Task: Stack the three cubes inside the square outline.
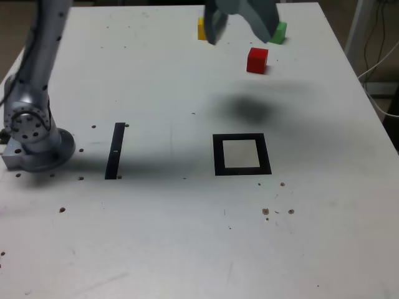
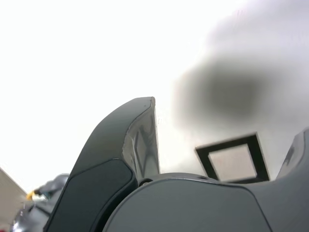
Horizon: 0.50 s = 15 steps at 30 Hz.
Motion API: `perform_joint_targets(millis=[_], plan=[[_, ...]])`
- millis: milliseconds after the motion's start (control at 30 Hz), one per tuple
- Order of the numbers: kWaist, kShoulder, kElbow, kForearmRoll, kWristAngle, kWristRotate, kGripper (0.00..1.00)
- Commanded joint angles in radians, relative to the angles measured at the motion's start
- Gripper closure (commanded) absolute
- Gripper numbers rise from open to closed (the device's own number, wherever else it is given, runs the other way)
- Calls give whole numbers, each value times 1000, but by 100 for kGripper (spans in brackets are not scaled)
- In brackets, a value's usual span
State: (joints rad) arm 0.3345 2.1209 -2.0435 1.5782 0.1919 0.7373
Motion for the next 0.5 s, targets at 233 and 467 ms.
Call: perform_joint_targets(millis=[233, 467], plan=[[85, 157, -308, 23, 43, 76, 3], [116, 250, -373, 36, 46, 89, 3]])
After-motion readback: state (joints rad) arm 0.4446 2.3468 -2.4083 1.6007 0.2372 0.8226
